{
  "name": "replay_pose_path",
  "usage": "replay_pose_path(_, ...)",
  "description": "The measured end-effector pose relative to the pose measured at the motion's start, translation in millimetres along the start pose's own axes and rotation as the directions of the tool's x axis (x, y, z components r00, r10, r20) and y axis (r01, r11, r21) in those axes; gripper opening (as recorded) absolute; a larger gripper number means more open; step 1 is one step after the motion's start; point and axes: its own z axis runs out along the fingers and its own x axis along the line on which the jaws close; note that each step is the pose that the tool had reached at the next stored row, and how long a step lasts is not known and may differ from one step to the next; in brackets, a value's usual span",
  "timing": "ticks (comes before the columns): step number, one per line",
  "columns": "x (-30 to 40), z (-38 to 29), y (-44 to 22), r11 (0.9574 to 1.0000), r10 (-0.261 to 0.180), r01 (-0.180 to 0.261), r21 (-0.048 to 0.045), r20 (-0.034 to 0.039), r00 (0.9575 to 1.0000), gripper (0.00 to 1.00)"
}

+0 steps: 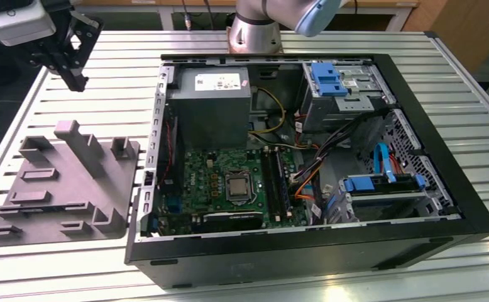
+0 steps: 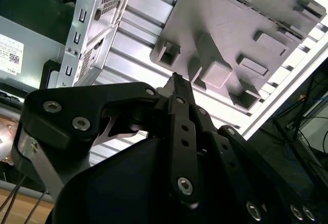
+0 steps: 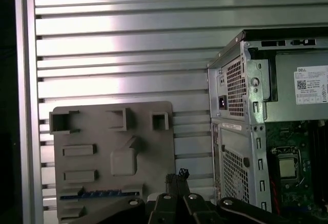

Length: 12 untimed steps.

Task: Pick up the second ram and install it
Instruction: 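Reach for the second ram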

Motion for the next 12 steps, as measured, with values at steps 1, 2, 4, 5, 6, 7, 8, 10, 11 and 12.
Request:
replay_pose_path(1,0.5,0.0,-0.5,1.0,0.0,0.0,0.0,0.0,1.0,0.11)
replay_pose_path(2,1.0,0.0,-1.0,1.0,0.0,0.0,0.0,0.0,1.0,0.11)
replay_pose_path(4,1.9,0.0,-1.9,1.0,0.0,0.0,0.0,0.0,1.0,0.11)
replay_pose_path(5,2.4,0.0,-2.2,1.0,0.0,0.0,0.0,-0.0001,1.0,0.11)
replay_pose_path(6,3.0,0.0,-2.5,1.0,0.0,0.0,0.0001,-0.0001,1.0,0.11)
replay_pose_path(7,3.6,0.0,-2.9,1.0,0.0,0.0,0.0001,-0.0001,1.0,0.11)
replay_pose_path(8,4.3,0.0,-3.3,1.0,0.0,0.0,0.0001,-0.0001,1.0,0.11)
replay_pose_path(10,5.8,0.1,-4.0,1.0,0.0,0.0,0.0,-0.0001,1.0,0.11)
replay_pose_path(11,6.5,0.1,-4.3,1.0,0.0,0.0,0.0001,-0.0001,1.0,0.11)
replay_pose_path(12,7.2,0.1,-4.7,1.0,0.0,0.0,0.0001,-0.0001,1.0,0.11)
